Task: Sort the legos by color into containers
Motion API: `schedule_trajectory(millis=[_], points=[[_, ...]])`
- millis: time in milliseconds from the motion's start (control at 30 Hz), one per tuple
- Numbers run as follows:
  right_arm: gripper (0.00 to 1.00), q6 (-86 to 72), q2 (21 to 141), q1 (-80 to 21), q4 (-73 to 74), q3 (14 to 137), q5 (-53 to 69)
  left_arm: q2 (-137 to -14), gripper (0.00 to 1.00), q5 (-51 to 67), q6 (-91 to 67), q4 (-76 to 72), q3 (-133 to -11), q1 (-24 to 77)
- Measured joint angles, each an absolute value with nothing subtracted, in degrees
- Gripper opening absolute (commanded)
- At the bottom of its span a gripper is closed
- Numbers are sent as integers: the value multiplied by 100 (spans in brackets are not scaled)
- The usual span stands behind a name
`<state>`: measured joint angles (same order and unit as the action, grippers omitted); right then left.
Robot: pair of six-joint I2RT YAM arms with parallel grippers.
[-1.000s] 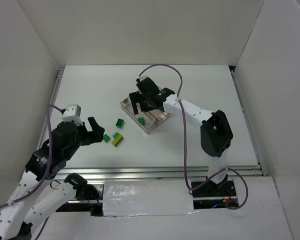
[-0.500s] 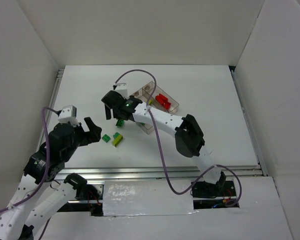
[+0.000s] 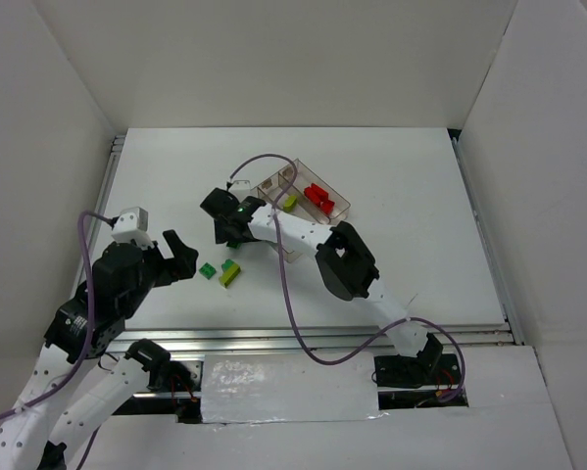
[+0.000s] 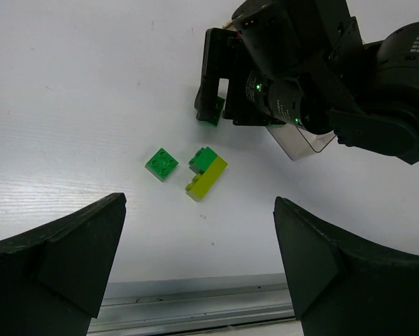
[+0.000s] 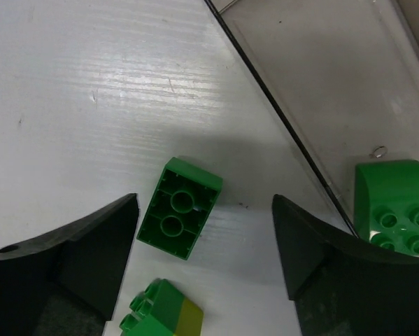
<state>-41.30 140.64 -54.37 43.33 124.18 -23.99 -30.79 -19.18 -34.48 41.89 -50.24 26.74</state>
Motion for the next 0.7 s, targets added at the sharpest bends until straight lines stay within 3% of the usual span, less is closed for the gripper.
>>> schedule_trajectory(millis=[200, 333, 433, 467, 500, 700], points=[[55, -4209, 14092, -5437, 4309, 12462, -2108, -3006, 100, -1918, -3448, 4187, -5024, 2663], [52, -4237, 14092, -5439, 4195, 12387, -1911, -2989, 100, -1918, -3448, 4185, -5024, 2663], [35, -4217, 14092, -5439, 4156, 12357, -1752, -2978, 99, -1916, -3448, 4182, -5024, 2650], [10, -4222, 14092, -5439, 4125, 12357, -1686, -2976, 99, -1918, -3448, 4182, -5024, 2644], [0, -4200, 14092, -5439, 4073, 12357, -1621, -2974, 99, -1918, -3450, 4182, -5024, 2641], [0, -3927, 13858, -5441, 3548, 11939, -1334, -2945, 99, -1918, -3448, 4178, -5024, 2637]])
